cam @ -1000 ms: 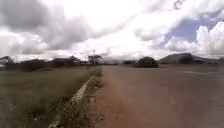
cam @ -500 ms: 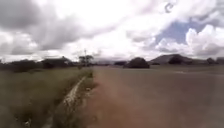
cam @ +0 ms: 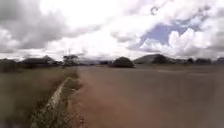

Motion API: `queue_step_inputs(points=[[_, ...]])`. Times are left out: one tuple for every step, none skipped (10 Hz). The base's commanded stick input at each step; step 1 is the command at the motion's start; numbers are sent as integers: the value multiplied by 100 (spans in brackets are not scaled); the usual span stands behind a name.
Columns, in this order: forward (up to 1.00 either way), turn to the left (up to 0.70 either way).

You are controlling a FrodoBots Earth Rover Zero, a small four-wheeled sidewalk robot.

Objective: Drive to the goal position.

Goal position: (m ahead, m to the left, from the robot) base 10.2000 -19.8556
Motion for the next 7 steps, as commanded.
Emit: queue_step_inputs(points=[[0, -70], [0, -70], [0, -70], [0, -70], [0, -70], [3, -59], [9, -35]])
